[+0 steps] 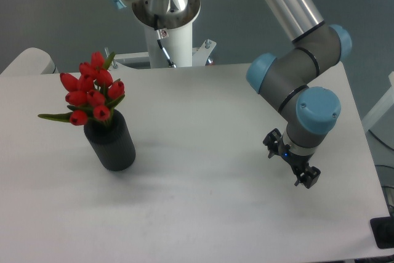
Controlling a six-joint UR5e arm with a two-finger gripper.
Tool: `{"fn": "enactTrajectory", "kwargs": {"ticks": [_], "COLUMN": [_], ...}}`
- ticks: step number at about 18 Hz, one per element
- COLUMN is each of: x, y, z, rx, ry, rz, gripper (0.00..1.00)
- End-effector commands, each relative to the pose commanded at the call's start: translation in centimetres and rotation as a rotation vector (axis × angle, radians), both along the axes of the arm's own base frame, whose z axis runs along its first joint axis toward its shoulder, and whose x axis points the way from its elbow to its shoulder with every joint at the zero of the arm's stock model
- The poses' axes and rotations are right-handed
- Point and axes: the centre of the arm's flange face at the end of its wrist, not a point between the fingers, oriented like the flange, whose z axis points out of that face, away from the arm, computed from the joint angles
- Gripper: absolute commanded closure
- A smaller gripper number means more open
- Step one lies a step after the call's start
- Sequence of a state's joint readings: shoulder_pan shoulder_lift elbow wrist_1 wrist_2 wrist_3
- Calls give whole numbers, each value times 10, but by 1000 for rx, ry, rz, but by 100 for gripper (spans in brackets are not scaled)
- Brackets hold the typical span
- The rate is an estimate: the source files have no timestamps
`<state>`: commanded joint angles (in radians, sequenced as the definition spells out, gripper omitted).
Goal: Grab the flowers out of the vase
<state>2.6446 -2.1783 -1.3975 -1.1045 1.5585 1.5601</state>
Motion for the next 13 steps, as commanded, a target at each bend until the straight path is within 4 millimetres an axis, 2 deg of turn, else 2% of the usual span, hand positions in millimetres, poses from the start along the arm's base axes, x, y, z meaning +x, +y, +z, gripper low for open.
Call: {"fn": "enactTrajectory", "kwargs": {"ticks": [8,10,13], "x": [2,6,14], "y": [1,-5,-1], "z": [-1,-2,2], "rx": [7,9,9], "ry": [-10,-17,-16], "rz": [15,21,9], "gripper": [0,0,0]}}
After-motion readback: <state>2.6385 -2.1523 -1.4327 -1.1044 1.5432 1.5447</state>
